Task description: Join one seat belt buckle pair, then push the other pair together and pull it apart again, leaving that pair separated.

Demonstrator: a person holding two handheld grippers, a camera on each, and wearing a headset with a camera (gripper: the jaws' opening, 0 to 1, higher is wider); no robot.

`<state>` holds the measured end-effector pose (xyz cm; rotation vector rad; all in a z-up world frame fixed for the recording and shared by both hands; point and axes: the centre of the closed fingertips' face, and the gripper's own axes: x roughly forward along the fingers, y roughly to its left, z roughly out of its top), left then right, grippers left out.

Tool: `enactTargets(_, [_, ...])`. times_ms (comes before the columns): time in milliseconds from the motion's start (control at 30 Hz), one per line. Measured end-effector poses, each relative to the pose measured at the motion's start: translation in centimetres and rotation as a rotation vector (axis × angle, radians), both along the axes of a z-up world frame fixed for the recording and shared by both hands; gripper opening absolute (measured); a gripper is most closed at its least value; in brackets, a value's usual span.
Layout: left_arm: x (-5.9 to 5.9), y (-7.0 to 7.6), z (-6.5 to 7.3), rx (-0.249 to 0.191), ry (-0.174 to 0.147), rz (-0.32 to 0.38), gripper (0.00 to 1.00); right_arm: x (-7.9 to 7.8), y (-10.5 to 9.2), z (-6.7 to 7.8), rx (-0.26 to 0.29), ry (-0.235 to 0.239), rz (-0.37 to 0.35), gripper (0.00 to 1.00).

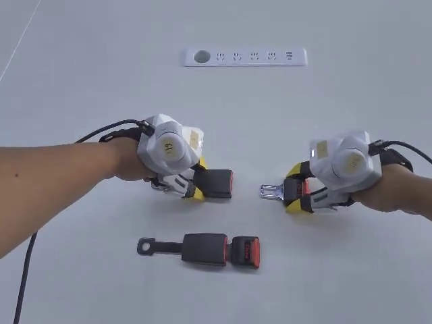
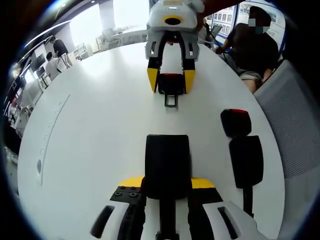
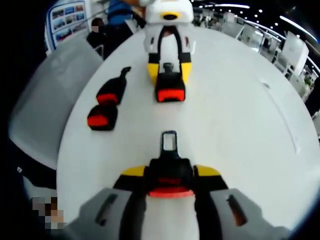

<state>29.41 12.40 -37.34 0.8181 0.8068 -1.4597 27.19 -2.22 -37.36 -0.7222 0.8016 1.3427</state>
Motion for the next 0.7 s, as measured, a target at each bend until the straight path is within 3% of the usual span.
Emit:
enactTargets(533, [-0.2, 0.0, 0.0, 0.011, -0.001, -0.008, 0.33, -0.4, -4.5, 0.0, -0.038, 0.006, -0.032, 0.36])
enactTargets(700, [-0.1, 0.0, -0.1, 0.014, -0.002, -0.011, 0.33, -0.5, -5.0, 0.1, -0.050, 0.005, -0.034, 0.36])
